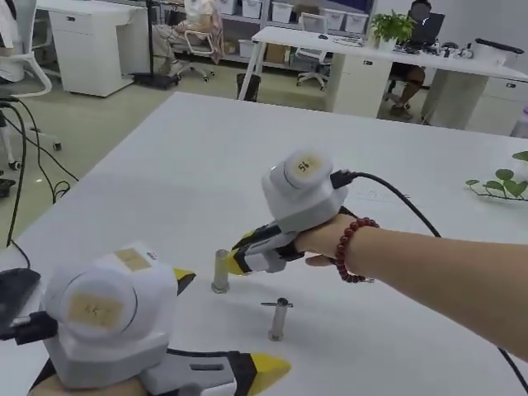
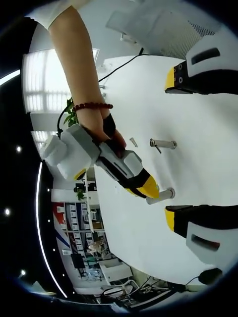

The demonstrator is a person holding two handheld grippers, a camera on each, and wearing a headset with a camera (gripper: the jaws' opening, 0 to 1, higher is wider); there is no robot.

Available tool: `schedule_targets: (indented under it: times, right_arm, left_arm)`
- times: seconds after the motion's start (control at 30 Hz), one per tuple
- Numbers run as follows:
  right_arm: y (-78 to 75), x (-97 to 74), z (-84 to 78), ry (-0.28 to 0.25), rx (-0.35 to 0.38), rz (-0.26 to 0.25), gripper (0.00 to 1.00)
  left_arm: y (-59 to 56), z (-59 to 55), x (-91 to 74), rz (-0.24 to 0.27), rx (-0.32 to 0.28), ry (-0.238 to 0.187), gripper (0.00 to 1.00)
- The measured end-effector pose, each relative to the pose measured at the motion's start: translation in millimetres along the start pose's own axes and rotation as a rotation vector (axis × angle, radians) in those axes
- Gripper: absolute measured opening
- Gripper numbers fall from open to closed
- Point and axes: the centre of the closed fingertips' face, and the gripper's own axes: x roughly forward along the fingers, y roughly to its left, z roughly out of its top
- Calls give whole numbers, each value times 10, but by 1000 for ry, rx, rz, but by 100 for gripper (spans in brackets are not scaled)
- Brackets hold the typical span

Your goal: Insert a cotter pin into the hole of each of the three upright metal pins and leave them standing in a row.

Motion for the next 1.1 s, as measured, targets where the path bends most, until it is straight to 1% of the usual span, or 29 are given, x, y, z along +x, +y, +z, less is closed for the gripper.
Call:
schedule_targets:
  times: [0.1,0.17,0.3,0.37,0.47,0.5,0.57,0.73,0.8,0.9,1.0,1.1]
  right_arm:
    - [-5,45,-2,-1,19,-1,23]
    - [3,79,-6,0,10,-3,22]
    - [-17,111,-24,0,11,-15,21]
    - [-30,122,-23,-3,17,-18,20]
    - [-19,144,-24,-9,23,-14,18]
    - [-6,148,-25,-9,20,-7,16]
    - [-11,154,-27,-7,13,-13,16]
    - [-17,150,-24,-3,-7,-20,14]
    - [-23,148,-24,0,-7,-24,13]
    - [-44,139,-29,3,11,-29,13]
    - [-57,111,-40,13,-4,-35,13]
    - [-79,48,-13,1,-4,-37,13]
  left_arm:
    - [25,9,-9,9,-7,-3,95]
    - [26,10,-15,11,-5,-2,96]
    - [15,29,-31,12,-11,-17,99]
    - [14,17,-36,14,-4,-9,99]
    - [17,17,-44,14,1,-9,99]
    - [15,15,-50,14,1,-8,99]
    - [21,13,-54,17,-2,-9,99]
    - [31,4,-58,20,-3,-4,99]
    - [42,-1,-57,23,-4,-1,99]
    - [44,-10,-63,23,2,6,99]
    - [40,-10,-66,23,6,8,99]
    - [40,-13,-63,23,6,10,99]
